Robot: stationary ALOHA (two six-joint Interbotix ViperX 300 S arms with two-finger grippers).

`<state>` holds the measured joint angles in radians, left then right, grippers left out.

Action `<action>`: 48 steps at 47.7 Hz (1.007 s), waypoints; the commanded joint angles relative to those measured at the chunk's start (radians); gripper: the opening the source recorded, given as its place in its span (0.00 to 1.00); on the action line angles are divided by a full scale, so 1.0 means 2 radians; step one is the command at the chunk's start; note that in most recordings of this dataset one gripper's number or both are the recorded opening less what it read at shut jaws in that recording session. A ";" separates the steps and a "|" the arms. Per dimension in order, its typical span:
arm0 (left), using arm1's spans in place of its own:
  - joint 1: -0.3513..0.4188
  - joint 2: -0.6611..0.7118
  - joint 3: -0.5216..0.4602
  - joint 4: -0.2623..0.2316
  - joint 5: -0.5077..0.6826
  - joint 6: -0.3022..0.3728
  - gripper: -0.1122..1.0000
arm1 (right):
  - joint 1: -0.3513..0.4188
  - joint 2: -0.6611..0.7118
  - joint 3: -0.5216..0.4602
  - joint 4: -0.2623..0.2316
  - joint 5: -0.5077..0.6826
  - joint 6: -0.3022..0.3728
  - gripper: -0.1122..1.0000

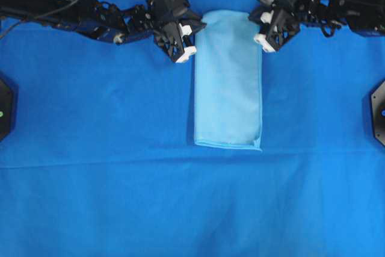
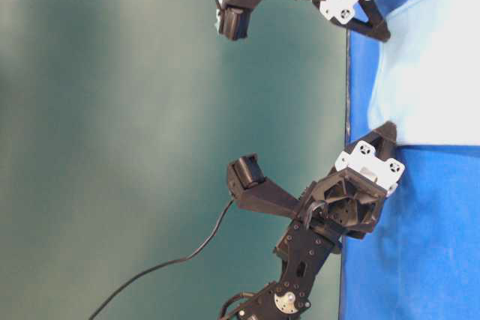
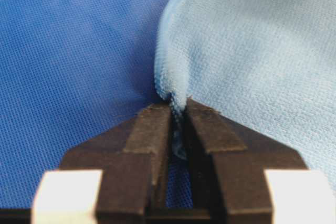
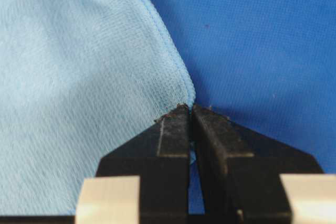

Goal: Fold the light blue towel.
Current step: 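Move both grippers to the far end of the towel strip and grasp its corners, then pull the far end toward the near end, folding the strip in half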

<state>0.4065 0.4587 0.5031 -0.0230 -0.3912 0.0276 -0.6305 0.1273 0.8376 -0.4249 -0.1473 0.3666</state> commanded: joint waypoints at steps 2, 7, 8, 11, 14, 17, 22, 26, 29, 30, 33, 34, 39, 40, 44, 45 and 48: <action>0.003 -0.011 -0.003 -0.002 0.004 0.002 0.13 | 0.000 -0.019 0.003 0.002 -0.002 -0.001 0.13; 0.001 -0.015 -0.004 -0.001 0.003 0.002 0.13 | 0.000 -0.029 0.004 0.002 0.001 -0.001 0.13; 0.000 -0.016 -0.004 -0.001 0.004 0.002 0.13 | 0.000 -0.031 0.003 0.002 0.001 -0.001 0.13; -0.002 -0.024 -0.003 -0.002 0.004 0.002 0.13 | 0.000 -0.039 0.002 0.002 0.002 -0.002 0.13; -0.003 -0.036 -0.002 -0.002 0.004 0.002 0.13 | 0.000 -0.049 0.002 0.002 0.004 -0.002 0.13; -0.005 -0.050 -0.002 -0.002 0.005 0.004 0.13 | 0.000 -0.064 0.002 0.002 0.010 -0.002 0.13; -0.008 -0.076 -0.001 -0.002 0.011 0.015 0.13 | 0.001 -0.089 0.003 0.001 0.018 -0.002 0.13; -0.012 -0.093 -0.002 -0.002 0.015 0.030 0.13 | 0.002 -0.104 0.005 0.002 0.023 -0.002 0.13; -0.015 -0.100 -0.002 -0.002 0.016 0.041 0.13 | 0.005 -0.112 0.008 0.002 0.023 -0.002 0.13; -0.015 -0.101 -0.001 -0.002 0.016 0.043 0.13 | 0.006 -0.114 0.008 0.002 0.023 -0.002 0.13; -0.018 -0.102 -0.001 -0.002 0.017 0.045 0.13 | 0.008 -0.117 0.009 0.002 0.023 -0.002 0.13; -0.018 -0.102 0.000 -0.002 0.018 0.045 0.13 | 0.009 -0.117 0.009 0.002 0.023 -0.002 0.13; -0.022 -0.103 0.003 -0.001 0.021 0.045 0.13 | 0.012 -0.117 0.010 0.002 0.023 -0.002 0.13; -0.024 -0.103 0.005 -0.002 0.021 0.045 0.13 | 0.012 -0.117 0.009 0.002 0.023 -0.002 0.13; -0.028 -0.105 0.008 -0.002 0.021 0.045 0.13 | 0.013 -0.117 0.008 0.001 0.023 -0.002 0.13; -0.030 -0.106 0.010 -0.002 0.021 0.045 0.13 | 0.014 -0.118 0.008 0.002 0.023 -0.002 0.13; -0.035 -0.107 0.014 -0.001 0.021 0.046 0.13 | 0.018 -0.123 0.008 0.002 0.024 -0.002 0.13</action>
<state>0.3528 0.2869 0.5323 -0.0245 -0.3436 0.1166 -0.6044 -0.0859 0.8652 -0.4234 -0.0966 0.3620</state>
